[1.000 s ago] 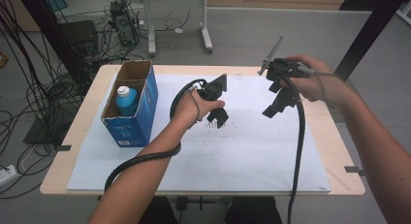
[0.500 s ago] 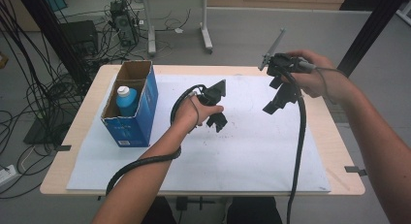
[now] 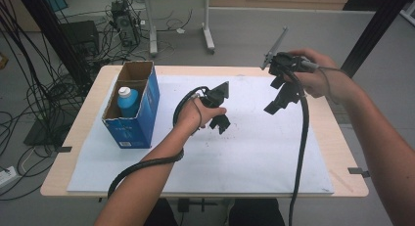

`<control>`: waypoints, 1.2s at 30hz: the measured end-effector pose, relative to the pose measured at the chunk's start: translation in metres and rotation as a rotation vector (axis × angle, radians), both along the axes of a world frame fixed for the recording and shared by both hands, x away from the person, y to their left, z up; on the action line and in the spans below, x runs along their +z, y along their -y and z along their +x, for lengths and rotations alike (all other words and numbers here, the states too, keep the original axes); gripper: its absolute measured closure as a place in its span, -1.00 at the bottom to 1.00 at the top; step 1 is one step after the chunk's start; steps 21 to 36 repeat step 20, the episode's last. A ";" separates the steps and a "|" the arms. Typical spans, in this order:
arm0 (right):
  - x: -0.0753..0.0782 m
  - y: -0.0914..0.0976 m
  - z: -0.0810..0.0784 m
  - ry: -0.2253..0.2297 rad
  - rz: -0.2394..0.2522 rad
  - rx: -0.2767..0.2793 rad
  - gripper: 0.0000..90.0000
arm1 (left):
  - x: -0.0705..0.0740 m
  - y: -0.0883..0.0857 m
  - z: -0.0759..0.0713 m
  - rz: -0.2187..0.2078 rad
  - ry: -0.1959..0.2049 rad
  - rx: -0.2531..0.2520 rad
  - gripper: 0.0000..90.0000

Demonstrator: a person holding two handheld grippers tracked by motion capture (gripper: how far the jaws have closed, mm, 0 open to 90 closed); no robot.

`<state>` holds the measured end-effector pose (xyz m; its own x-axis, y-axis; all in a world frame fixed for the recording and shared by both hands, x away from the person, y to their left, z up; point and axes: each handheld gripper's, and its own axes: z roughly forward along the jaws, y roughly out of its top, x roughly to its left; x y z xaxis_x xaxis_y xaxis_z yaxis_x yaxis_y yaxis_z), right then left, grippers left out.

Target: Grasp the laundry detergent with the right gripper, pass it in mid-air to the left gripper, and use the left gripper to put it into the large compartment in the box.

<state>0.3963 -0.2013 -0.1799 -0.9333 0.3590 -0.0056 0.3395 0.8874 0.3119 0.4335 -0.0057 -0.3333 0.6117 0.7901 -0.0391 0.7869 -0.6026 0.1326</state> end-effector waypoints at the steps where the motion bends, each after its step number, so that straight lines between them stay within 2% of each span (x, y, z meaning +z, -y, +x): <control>1: 0.000 0.000 0.000 -0.001 0.003 -0.001 -0.91 | 0.000 0.000 0.000 0.001 -0.001 0.000 -0.80; 2: 0.001 0.000 0.000 -0.002 0.002 -0.001 -0.91 | 0.000 0.000 0.000 0.006 -0.010 -0.009 -0.80; 18: -0.001 0.000 0.000 -0.003 0.011 0.001 -0.91 | 0.003 0.002 0.000 0.002 0.008 0.004 -0.80; 20: -0.001 0.000 0.001 -0.004 0.011 -0.001 -0.91 | 0.004 0.001 0.000 0.012 0.007 -0.007 -0.80; 36: -0.001 0.000 0.001 -0.004 0.011 -0.001 -0.91 | 0.004 0.001 0.000 0.012 0.007 -0.007 -0.80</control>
